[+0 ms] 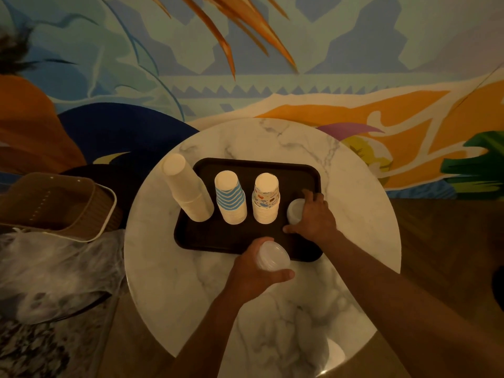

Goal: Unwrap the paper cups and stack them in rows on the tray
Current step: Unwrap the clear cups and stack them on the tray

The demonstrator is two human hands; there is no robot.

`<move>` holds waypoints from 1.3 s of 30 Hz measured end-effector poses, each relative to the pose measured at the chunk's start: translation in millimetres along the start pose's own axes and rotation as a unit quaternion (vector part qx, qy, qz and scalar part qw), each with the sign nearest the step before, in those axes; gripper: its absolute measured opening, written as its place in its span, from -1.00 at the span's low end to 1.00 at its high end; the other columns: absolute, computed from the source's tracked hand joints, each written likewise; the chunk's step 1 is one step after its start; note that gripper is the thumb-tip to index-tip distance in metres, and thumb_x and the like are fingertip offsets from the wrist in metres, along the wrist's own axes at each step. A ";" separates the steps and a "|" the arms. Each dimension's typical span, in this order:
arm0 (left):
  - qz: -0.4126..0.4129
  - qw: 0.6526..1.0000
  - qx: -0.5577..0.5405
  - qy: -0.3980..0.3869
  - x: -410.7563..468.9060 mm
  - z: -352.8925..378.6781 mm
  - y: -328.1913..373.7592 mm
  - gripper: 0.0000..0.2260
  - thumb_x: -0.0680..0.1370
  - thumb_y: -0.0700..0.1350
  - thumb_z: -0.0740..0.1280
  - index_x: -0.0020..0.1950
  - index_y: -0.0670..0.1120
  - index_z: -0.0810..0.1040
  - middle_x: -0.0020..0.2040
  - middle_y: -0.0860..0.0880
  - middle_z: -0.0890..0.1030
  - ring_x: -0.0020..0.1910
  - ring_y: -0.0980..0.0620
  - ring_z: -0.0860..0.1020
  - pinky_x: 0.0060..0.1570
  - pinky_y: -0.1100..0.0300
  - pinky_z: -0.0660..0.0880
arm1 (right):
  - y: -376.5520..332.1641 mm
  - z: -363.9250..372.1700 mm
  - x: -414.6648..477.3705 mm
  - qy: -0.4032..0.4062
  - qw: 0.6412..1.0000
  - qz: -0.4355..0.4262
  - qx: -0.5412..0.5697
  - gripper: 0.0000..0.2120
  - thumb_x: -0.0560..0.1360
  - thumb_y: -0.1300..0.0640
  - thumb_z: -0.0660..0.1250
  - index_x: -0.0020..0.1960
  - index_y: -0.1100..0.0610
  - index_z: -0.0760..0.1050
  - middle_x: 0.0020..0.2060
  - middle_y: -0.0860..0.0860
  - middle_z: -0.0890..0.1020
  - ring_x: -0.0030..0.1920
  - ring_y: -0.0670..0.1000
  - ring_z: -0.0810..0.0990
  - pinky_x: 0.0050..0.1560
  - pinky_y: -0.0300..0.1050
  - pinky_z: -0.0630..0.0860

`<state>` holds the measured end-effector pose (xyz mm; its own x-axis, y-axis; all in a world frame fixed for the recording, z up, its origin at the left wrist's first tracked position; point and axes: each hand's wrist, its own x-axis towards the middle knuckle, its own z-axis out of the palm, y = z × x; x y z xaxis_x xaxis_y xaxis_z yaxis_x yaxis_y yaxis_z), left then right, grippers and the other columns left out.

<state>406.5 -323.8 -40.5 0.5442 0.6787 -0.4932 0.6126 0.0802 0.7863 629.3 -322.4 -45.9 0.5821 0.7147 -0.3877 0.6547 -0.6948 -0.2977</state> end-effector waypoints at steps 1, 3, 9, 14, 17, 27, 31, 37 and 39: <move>0.003 1.000 -0.002 -0.001 -0.7 0.0 1.9 -0.13 0.15 0.31 0.63 0.41 0.30 0.38 0.28 0.26 0.50 0.27 0.17 0.47 0.24 0.14 0.51 | -1.2 -3.6 -4.7 0.009 1.000 0.007 0.008 0.23 0.17 -0.23 0.68 0.60 0.03 0.04 0.51 0.17 0.21 0.48 0.23 0.32 0.35 0.15 0.48; 0.014 1.000 -0.007 -0.002 -2.9 -0.9 8.2 -0.17 0.20 0.24 0.65 0.41 0.27 0.39 0.26 0.26 0.51 0.25 0.19 0.48 0.15 0.27 0.48 | -3.7 -14.3 -16.8 0.025 0.999 0.030 0.023 0.26 0.16 -0.27 0.67 0.61 0.06 0.03 0.51 0.17 0.21 0.49 0.23 0.31 0.34 0.15 0.48; 0.049 0.999 -0.007 -0.004 -6.6 -6.5 27.4 -0.20 0.23 0.21 0.66 0.40 0.26 0.40 0.24 0.26 0.52 0.23 0.21 0.50 0.13 0.26 0.49 | -7.2 -58.1 -64.5 -0.008 0.997 0.038 0.070 -0.04 0.20 -0.41 0.57 0.42 0.07 0.40 0.32 0.07 0.51 0.28 0.11 0.54 0.18 0.00 0.56; 0.067 0.998 0.011 -0.019 -12.9 -11.2 42.5 -0.26 0.24 0.21 0.66 0.33 0.29 0.40 0.17 0.28 0.54 0.16 0.26 0.52 0.02 0.31 0.50 | -11.6 -81.3 -101.3 -0.197 0.951 0.038 0.236 -0.20 0.24 -0.42 0.55 0.27 0.07 0.52 -0.01 0.08 0.70 -0.05 0.05 0.74 0.02 -0.01 0.70; 0.099 0.994 0.041 -0.030 -19.1 -15.0 52.2 -0.31 0.29 0.18 0.64 0.29 0.31 0.36 0.08 0.32 0.54 0.08 0.33 0.52 -0.05 0.38 0.47 | -10.7 -81.2 -115.6 -0.214 0.944 0.010 0.251 -0.25 0.25 -0.33 0.60 0.28 0.08 0.55 0.01 0.07 0.72 -0.06 0.04 0.75 0.02 0.02 0.71; 0.133 0.984 0.092 -0.074 -30.2 -21.9 65.7 -0.04 0.20 0.28 0.64 0.52 0.20 0.29 0.33 0.17 0.54 0.27 0.12 0.52 0.20 0.09 0.56 | -15.8 -69.6 -128.3 -0.186 0.954 -0.012 0.236 -0.30 0.15 -0.28 0.67 0.17 0.04 0.63 0.00 -0.02 0.70 -0.07 0.01 0.74 -0.03 -0.03 0.71; 0.134 0.981 0.108 -0.090 -29.4 -30.3 64.7 0.02 0.16 0.13 0.71 0.52 0.16 0.26 0.31 0.18 0.49 0.26 0.09 0.50 0.20 0.07 0.58 | -16.9 -73.7 -124.7 -0.194 0.953 -0.005 0.232 -0.36 0.18 -0.21 0.68 0.14 0.06 0.64 0.04 0.02 0.69 -0.02 0.03 0.73 -0.02 -0.03 0.71; 0.132 0.985 0.100 -0.057 -24.8 -37.9 65.7 -0.16 0.20 0.14 0.70 0.41 0.06 0.45 0.17 0.18 0.57 0.08 0.19 0.56 -0.04 0.30 0.54 | -21.4 -82.8 -122.8 -0.225 0.933 0.017 0.281 -0.42 0.22 -0.08 0.71 0.15 0.11 0.64 0.04 0.06 0.71 -0.07 0.03 0.76 -0.03 -0.05 0.71; 0.133 0.985 0.091 -0.054 -24.3 -38.9 66.8 -0.18 0.21 0.14 0.70 0.40 0.07 0.46 0.16 0.18 0.57 0.09 0.19 0.55 -0.04 0.32 0.52 | -23.7 -83.9 -123.1 -0.224 0.933 0.015 0.281 -0.43 0.24 -0.09 0.69 0.16 0.10 0.63 0.02 0.03 0.70 -0.11 0.00 0.76 -0.13 -0.14 0.69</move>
<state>411.8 -306.6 38.5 0.7509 0.5757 -0.3236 0.5277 -0.2285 0.8181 582.6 -387.2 82.2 0.2535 0.6760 -0.6919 0.2115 -0.7367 -0.6423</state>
